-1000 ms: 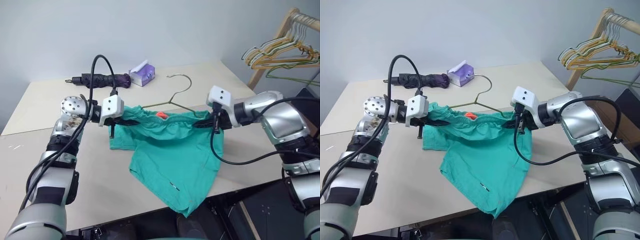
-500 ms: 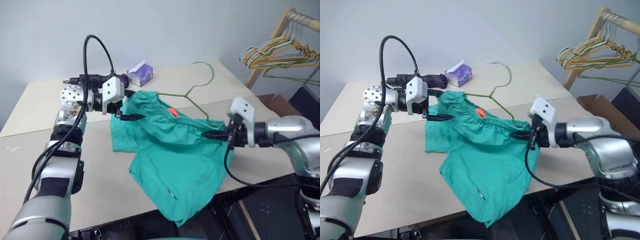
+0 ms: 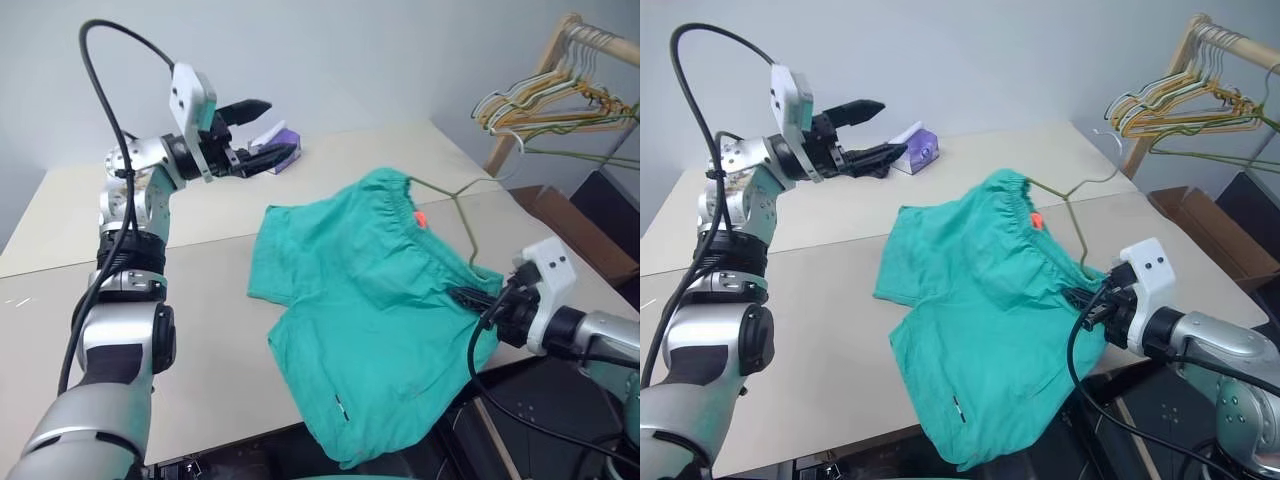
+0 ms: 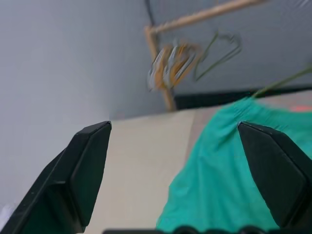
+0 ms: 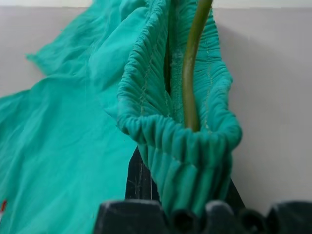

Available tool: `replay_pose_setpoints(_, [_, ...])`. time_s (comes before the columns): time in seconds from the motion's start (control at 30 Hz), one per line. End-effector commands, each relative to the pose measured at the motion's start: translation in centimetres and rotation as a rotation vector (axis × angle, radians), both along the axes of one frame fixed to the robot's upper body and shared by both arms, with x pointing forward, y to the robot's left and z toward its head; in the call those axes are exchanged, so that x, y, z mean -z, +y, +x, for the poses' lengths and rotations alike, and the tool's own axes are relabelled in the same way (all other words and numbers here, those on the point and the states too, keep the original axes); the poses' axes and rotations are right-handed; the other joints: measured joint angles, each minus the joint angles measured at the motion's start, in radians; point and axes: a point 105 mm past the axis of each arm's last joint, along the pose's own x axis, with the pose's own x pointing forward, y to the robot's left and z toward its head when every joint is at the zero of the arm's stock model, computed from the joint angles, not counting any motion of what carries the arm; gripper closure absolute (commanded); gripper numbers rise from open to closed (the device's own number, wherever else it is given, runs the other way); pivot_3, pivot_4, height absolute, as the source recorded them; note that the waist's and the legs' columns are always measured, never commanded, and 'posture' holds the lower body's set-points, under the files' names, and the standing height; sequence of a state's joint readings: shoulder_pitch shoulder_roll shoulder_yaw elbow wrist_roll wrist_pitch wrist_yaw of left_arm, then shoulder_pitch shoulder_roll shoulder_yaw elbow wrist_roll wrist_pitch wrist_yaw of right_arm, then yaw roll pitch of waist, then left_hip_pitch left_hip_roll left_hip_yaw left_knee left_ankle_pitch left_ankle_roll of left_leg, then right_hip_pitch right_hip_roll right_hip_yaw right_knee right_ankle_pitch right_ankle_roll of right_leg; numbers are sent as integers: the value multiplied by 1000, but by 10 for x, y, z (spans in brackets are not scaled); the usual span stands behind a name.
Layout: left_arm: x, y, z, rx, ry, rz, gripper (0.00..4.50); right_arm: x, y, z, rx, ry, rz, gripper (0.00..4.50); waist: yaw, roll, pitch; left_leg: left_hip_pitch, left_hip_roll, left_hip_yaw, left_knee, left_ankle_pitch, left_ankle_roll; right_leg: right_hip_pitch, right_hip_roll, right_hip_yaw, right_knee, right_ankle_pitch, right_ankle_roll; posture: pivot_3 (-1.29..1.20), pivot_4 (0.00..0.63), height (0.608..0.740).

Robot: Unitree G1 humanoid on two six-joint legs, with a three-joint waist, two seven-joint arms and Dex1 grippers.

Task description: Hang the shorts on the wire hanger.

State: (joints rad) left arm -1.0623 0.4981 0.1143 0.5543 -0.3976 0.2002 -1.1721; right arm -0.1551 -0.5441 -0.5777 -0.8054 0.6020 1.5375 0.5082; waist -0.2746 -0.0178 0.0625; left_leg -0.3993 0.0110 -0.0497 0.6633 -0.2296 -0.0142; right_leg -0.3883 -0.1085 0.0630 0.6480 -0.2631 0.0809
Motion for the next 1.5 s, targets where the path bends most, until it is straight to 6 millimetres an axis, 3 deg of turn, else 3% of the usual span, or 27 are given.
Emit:
replay_pose_setpoints(0.03, [-28, -8, -26, 118, 16, -92, 19, -6, -28, -1, 241, -41, -10, 4500, -9, 1, -1, 0, 0, 0, 0, 0, 0, 0, 0, 0, 0, 0, 0, -316, 17, 740])
replay_pose_setpoints(0.2, [-42, -23, -46, 216, 64, -163, 19, -3, -62, -4, 507, -52, -36, 4500, -20, 10, -6, 2, 0, 1, 0, 0, 0, 1, 0, 1, 0, 0, 0, -348, 18, 740])
replay_pose_setpoints(0.4, [-46, -30, -54, 255, 79, -180, 19, -22, -92, 7, 735, -105, -74, 4500, -58, 14, -9, 4, -1, 5, 0, 0, 0, 3, 0, 3, 0, 0, 1, -372, 19, 740])
replay_pose_setpoints(0.73, [-43, -28, -56, 238, 74, -161, 19, -79, -141, 25, 1056, -198, -10, 4500, -119, 14, -9, 5, -1, 11, -1, 0, 0, 3, 0, 6, 0, 0, 0, -376, 18, 740])
replay_pose_setpoints(1.0, [-44, -24, -54, 190, 20, -145, 19, -113, -169, 41, 1114, -171, 215, 4500, -130, 14, -9, 16, -1, 14, -2, 0, 0, 15, 0, 7, -1, -3, 4, -367, 15, 740])
replay_pose_setpoints(1.27, [-43, -22, -56, 183, -4, -124, 19, -115, -191, 46, 1154, -48, 327, 4500, -134, 14, -9, 20, -1, 16, -3, 0, 0, 19, 0, 8, -3, -5, 9, -354, 11, 740])
replay_pose_setpoints(1.5, [-41, -21, -57, 177, -10, -110, 19, -93, -201, 45, 1194, 40, 442, 4500, -137, 14, -8, 20, -1, 17, -3, 0, 0, 19, 0, 9, -4, -5, 9, -351, 14, 740])
